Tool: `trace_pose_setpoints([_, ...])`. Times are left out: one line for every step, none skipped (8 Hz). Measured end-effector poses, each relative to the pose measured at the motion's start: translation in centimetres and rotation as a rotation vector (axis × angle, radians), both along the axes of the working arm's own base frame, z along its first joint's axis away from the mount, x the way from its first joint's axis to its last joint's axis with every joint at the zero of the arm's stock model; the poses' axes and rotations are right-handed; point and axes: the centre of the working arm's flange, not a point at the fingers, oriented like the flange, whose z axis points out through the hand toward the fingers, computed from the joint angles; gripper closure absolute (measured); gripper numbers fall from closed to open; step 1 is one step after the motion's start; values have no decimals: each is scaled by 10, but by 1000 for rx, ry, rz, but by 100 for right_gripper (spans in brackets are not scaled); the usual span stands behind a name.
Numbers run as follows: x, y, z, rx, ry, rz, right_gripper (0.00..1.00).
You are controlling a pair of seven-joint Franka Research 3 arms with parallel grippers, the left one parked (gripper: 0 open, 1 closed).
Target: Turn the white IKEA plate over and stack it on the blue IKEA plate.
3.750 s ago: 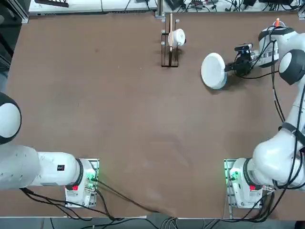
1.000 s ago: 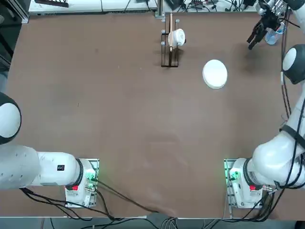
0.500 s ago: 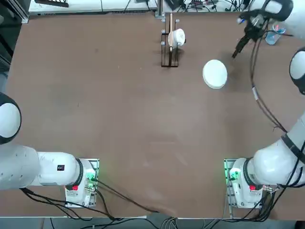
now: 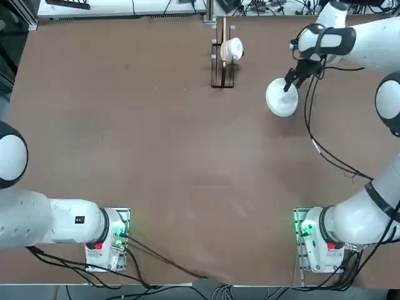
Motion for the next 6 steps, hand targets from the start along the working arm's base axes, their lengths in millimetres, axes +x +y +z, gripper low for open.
trace_pose_setpoints([-1, 6, -5, -14, -4, -28, 0])
trace_pose_setpoints([-1, 7, -13, -19, -3, -44, 0])
trace_pose_setpoints([-1, 6, -22, -23, -6, -49, 0])
trace_pose_setpoints([-1, 6, -31, -26, -8, -51, 0])
trace_pose_setpoints([0, 6, -36, -28, -11, -52, 0])
trace_pose_setpoints([0, 6, -39, -29, -14, -53, 0])
